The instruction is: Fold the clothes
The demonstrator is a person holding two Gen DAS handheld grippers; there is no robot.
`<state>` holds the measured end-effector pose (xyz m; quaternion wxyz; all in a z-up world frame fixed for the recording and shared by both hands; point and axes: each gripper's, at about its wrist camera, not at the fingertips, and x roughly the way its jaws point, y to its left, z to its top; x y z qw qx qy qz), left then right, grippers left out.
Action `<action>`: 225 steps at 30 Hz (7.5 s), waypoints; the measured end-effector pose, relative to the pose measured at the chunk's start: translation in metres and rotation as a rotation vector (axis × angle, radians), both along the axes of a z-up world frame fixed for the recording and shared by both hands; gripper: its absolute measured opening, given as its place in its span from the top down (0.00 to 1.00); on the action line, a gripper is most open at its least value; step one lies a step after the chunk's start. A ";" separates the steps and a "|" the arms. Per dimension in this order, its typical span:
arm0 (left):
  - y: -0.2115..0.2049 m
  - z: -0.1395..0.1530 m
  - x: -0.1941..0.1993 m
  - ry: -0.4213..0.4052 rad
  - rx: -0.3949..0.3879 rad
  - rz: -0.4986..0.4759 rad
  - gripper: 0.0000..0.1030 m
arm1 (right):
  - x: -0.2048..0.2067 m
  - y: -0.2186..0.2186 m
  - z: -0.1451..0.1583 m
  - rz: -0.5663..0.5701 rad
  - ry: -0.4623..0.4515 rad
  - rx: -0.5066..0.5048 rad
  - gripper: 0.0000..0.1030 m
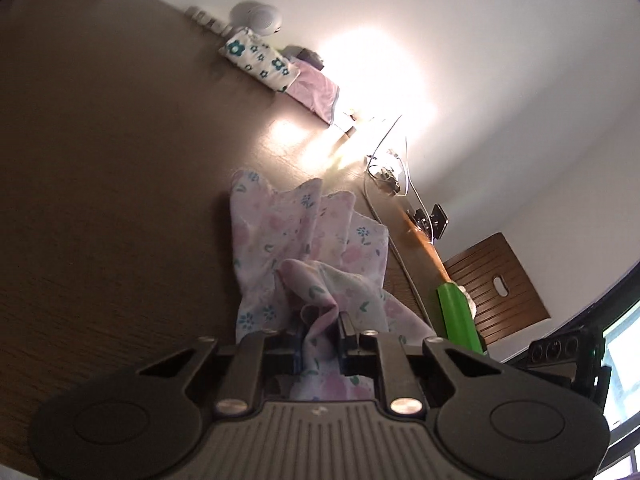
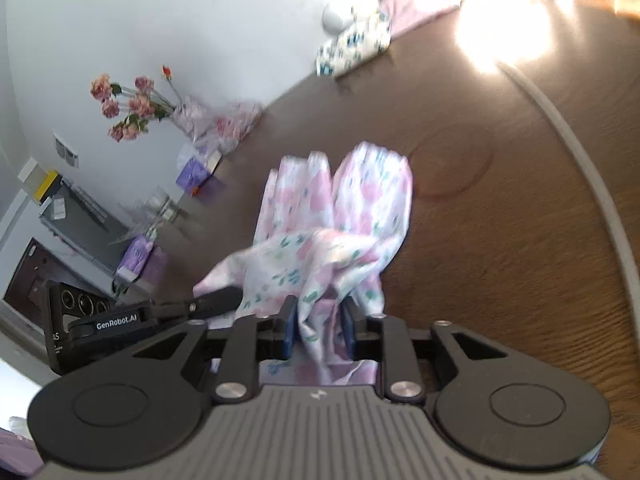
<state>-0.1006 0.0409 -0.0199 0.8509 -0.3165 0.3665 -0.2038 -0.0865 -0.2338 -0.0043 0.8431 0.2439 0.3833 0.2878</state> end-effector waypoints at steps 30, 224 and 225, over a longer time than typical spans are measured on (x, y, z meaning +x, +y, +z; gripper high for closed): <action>-0.052 0.027 -0.015 -0.285 0.246 0.031 0.81 | -0.007 0.089 -0.015 0.009 -0.319 -0.262 0.87; 0.023 0.018 -0.028 0.015 -0.027 0.159 0.32 | -0.031 -0.007 0.011 -0.070 -0.235 -0.115 0.31; 0.022 0.016 -0.028 0.035 -0.061 0.138 0.32 | -0.031 -0.008 0.007 -0.052 -0.204 -0.090 0.31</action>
